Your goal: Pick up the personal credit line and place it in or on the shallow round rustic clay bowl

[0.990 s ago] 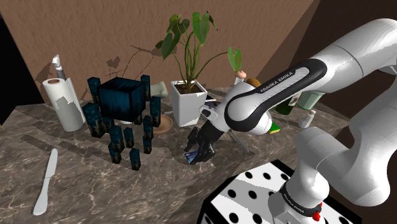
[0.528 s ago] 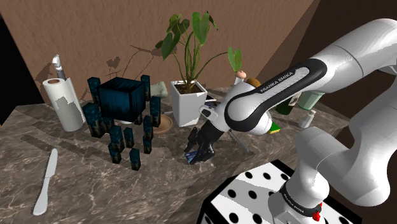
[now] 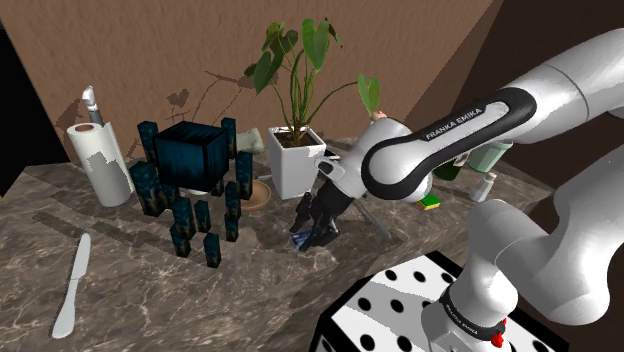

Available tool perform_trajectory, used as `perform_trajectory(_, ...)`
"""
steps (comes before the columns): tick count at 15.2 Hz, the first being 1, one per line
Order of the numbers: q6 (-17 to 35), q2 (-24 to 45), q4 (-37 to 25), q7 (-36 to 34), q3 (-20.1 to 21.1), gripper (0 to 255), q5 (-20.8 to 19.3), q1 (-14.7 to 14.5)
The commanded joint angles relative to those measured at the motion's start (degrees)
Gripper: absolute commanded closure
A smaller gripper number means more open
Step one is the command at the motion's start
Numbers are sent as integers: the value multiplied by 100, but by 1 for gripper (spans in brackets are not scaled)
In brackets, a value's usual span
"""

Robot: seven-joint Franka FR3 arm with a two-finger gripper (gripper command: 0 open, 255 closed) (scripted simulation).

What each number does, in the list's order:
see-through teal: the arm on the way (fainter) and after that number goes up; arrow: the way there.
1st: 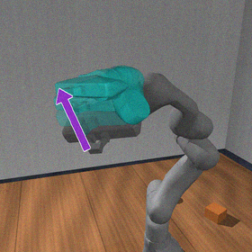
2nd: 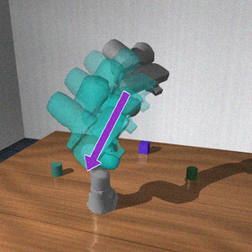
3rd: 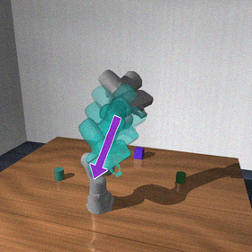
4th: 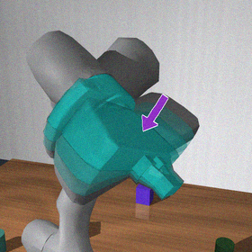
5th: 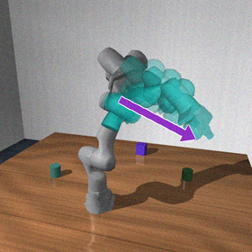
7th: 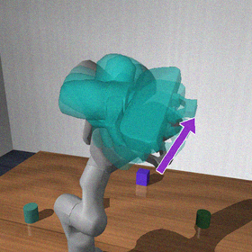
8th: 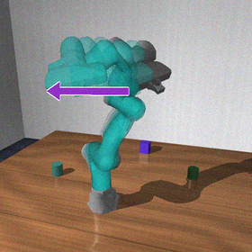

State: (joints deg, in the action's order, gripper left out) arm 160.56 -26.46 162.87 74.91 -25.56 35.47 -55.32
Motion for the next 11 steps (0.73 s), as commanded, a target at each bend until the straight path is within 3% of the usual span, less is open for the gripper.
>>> perform_trajectory(1,-191,-153,-17,-251,205,255,-241,248)
perform_trajectory(11,-1097,-733,-308,-1064,793,255,-950,957)
